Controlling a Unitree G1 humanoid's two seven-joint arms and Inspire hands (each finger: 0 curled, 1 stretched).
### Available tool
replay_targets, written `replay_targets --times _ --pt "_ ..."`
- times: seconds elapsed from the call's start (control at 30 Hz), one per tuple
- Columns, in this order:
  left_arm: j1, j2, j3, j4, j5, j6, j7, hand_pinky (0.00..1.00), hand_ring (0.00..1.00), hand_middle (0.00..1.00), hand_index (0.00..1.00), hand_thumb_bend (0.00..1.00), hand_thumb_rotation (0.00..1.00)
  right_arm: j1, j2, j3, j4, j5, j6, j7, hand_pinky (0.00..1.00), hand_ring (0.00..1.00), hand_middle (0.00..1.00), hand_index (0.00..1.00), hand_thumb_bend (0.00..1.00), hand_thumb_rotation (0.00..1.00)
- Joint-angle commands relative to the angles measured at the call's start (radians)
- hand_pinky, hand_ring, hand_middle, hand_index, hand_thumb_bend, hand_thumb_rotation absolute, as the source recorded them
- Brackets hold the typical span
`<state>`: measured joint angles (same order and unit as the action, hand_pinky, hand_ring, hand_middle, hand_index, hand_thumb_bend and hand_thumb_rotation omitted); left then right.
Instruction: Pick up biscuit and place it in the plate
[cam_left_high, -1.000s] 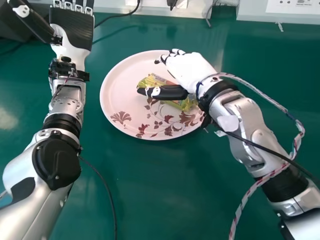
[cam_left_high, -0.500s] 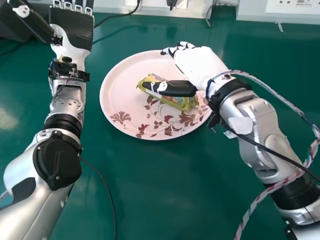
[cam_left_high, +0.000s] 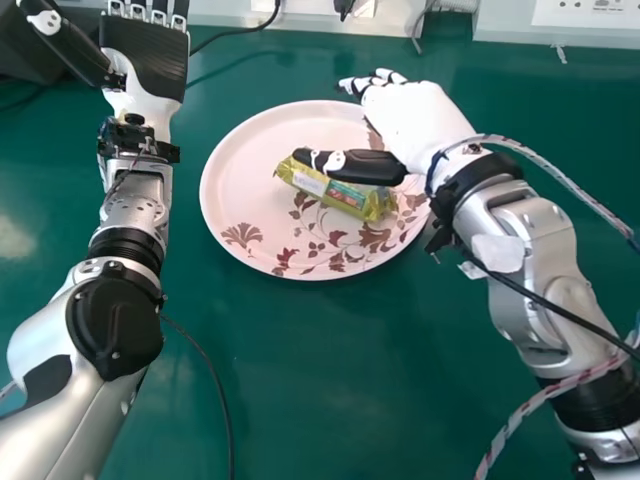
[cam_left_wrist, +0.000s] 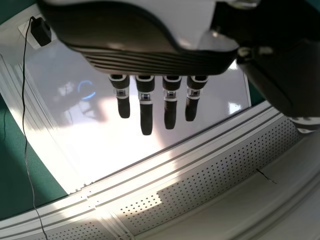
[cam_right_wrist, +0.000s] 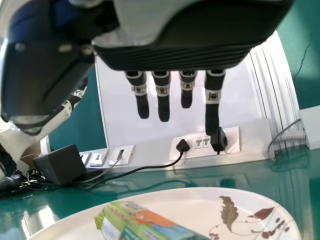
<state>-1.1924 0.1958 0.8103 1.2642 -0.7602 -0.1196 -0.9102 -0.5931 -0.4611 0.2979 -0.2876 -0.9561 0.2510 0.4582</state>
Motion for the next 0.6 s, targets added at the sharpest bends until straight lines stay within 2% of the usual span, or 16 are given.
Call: replay_targets --times 0.0,0.17,0.53,0.57 --pt "0.013 -0.003 -0.007 0.005 0.003 0.004 0.001 0.93 0.85 0.92 0.97 1.00 0.45 0.023 0.004 -0.015 -0.024 -0.002 -0.002 -0.013 0.70 0.83 0.94 0.97 0.94 0.68" --pt "0.012 -0.001 -0.008 0.006 0.004 0.005 -0.006 0.90 0.85 0.92 0.97 1.00 0.48 0.047 0.007 -0.036 -0.040 0.006 -0.011 -0.042 0.70 0.84 0.96 0.99 0.93 0.65" --pt "0.012 -0.001 -0.006 0.004 0.001 0.009 0.001 0.85 0.84 0.93 0.98 0.96 0.58 0.087 -0.005 -0.073 -0.064 0.016 -0.045 -0.085 0.70 0.85 0.96 1.00 0.92 0.67" --pt "0.012 -0.001 -0.007 0.004 0.002 0.007 0.000 0.85 0.83 0.93 0.97 0.96 0.59 0.091 -0.005 -0.078 -0.062 0.019 -0.053 -0.099 0.70 0.85 0.97 1.00 0.93 0.65"
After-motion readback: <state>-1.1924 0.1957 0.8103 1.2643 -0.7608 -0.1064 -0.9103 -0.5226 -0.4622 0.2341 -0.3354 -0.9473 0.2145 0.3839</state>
